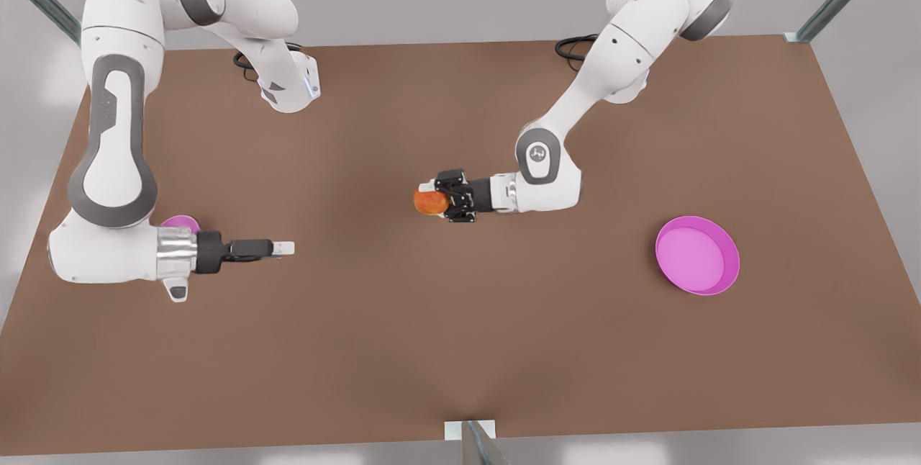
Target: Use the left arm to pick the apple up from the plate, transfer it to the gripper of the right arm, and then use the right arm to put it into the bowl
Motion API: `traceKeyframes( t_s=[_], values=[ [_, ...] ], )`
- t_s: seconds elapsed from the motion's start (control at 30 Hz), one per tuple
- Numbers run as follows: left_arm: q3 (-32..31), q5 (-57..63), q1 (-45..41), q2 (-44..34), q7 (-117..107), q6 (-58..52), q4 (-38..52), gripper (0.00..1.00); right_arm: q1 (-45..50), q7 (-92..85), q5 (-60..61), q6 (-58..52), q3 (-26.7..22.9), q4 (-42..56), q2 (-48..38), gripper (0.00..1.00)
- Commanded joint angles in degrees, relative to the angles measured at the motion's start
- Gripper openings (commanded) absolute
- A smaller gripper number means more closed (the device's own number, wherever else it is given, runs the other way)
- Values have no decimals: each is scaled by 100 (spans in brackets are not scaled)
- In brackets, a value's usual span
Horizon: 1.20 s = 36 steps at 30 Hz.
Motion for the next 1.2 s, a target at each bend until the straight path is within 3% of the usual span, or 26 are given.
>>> traceKeyframes(
  t_s=[0.0,0.07,0.17,0.33,0.43,0.73,1.17],
  values=[
    [-109,-599,-42,331,5621,93,336,64,-214,-2415,788,80,21,-516,6,100],
    [-215,-616,-51,542,5937,93,512,64,-258,-3840,1325,159,12,-1176,6,100],
    [-417,-625,-42,902,6421,93,880,64,-241,-4385,1334,168,21,-1492,-90,100],
    [-435,-599,-121,2212,7247,75,2313,64,-232,-5000,1430,511,276,-2398,-547,100],
    [-435,-599,-253,2687,7256,84,2999,64,-206,-5167,1589,669,293,-2433,-521,100],
    [-452,-599,-350,2827,7274,75,3210,64,5,-5334,2599,1399,284,-1853,349,100],
    [-461,-599,-561,3100,7265,110,3702,64,787,-5774,3126,2145,284,-1739,789,100]
  ],
)
